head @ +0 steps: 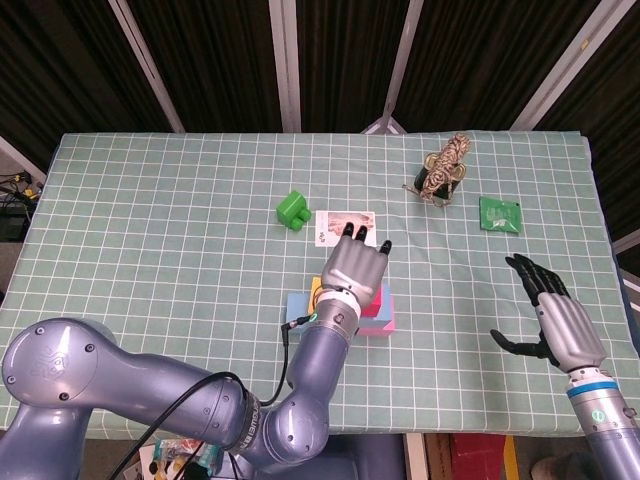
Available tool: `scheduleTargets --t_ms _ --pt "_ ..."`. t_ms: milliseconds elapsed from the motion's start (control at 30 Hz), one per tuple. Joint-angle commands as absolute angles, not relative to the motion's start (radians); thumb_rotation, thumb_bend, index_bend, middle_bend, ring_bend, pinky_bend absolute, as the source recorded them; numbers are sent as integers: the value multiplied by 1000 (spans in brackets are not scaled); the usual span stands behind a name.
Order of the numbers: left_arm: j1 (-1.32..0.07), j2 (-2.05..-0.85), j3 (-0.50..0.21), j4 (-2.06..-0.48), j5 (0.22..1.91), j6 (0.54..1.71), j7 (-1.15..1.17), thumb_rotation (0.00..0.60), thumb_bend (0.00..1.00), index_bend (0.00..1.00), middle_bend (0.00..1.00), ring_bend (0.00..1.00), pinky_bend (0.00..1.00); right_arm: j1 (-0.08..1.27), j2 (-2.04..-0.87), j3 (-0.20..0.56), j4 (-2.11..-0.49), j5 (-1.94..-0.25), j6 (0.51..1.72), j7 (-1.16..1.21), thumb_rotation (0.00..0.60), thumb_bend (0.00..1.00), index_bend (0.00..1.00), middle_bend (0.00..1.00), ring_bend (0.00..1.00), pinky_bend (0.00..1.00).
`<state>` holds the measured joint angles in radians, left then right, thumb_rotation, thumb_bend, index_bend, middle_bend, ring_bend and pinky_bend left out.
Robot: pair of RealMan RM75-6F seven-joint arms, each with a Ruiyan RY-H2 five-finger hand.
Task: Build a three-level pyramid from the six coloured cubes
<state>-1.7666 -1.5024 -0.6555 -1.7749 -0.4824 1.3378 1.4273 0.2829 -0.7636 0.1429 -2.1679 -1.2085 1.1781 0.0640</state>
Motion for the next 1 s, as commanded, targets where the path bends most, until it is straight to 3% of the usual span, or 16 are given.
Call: scheduleTargets --t_ms 33,1000 --pt "-1768 -1506 -653 -1775 -485 1341 1433 600 346 4 402 0 31 283 -763 143 -2168 -1209 1178 65 600 263 0 0 0 0" --pt "-1769 -1516 -651 -1765 -497 1353 1462 600 346 6 393 0 31 283 -761 142 -2168 -1212 1173 71 600 263 0 0 0 0"
